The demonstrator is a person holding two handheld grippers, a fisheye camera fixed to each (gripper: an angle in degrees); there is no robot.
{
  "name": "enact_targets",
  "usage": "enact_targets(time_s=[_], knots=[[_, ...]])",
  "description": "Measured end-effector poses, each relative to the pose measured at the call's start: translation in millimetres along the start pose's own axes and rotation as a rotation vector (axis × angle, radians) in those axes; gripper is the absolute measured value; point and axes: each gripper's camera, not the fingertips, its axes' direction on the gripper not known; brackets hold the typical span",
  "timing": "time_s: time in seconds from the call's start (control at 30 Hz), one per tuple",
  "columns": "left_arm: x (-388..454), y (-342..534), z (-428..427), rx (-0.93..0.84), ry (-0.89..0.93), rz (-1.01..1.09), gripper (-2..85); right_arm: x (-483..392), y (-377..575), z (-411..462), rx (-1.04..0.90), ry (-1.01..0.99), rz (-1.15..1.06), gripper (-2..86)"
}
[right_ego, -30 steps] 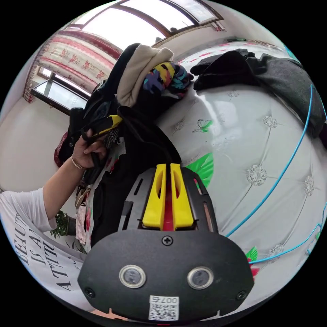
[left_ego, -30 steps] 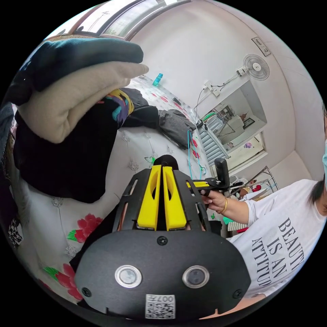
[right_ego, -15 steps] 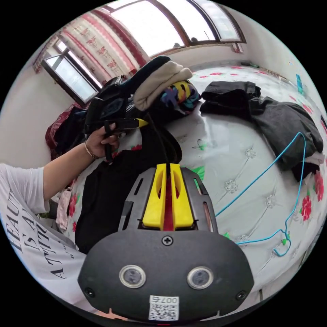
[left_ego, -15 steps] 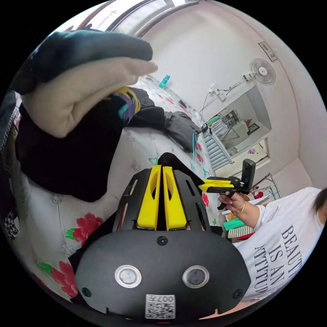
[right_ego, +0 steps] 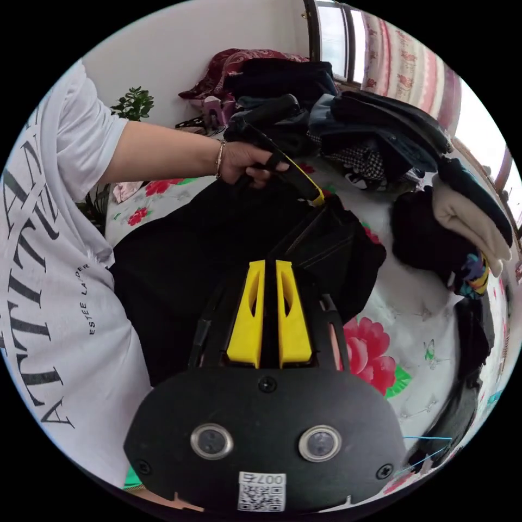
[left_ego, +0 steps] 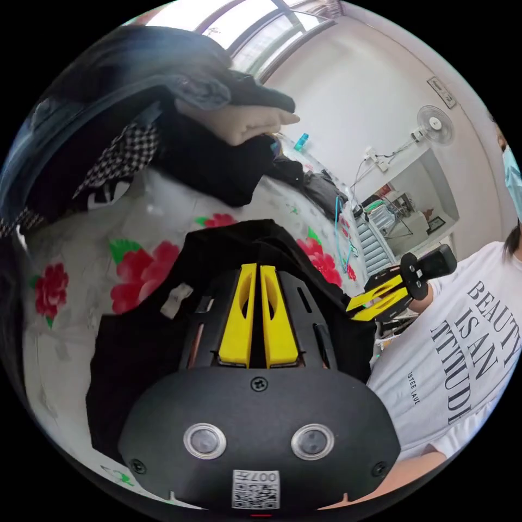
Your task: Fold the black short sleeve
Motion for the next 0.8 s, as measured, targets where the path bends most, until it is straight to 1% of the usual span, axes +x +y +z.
enact_targets(time_s=[0.1, 0.2, 0.27, 0.37, 0.4, 0.47, 0.53, 0.63, 0.7, 0.8], knots=[[-16.9, 38.1, -18.6, 0.026, -0.050, -0.134, -0.4, -3.5, -15.2, 27.5, -0.069, -0.136, 0.023, 2.7], [-22.9, 63.1, -45.1, 0.102, -0.074, -0.214, 1.5, 9.9, -20.9, 13.3, 0.021, -0.192, 0.099, 3.2], [-20.7, 67.5, -52.4, 0.123, -0.060, -0.228, 3.6, 28.8, -18.3, 2.1, 0.062, -0.155, 0.191, 3.3], [-2.2, 55.4, -44.3, 0.095, -0.035, -0.154, 5.7, 67.4, -10.5, -15.0, 0.105, -0.004, 0.323, 3.1], [7.1, 47.8, -36.1, 0.079, -0.029, -0.117, 6.2, 86.3, -12.7, -19.4, 0.092, 0.053, 0.369, 3.0], [19.8, 36.5, -20.1, 0.048, -0.037, -0.076, 6.4, 112.7, -23.9, -25.0, 0.096, 0.085, 0.403, 2.9], [29.3, 27.9, -2.6, 0.011, -0.099, -0.053, 5.3, 133.7, -41.5, -22.8, 0.102, 0.076, 0.389, 2.7], [29.4, 23.4, 15.5, -0.028, -0.159, -0.112, 1.0, 154.0, -72.6, 5.7, 0.035, 0.062, 0.313, 2.2], [28.4, 29.1, 7.3, 0.001, -0.131, -0.132, -0.5, 162.0, -87.8, 40.5, -0.088, 0.069, 0.265, 1.7], [30.8, 48.5, -26.2, 0.067, -0.177, -0.139, -0.8, 174.4, -87.2, 55.9, -0.083, 0.110, 0.268, 1.2]])
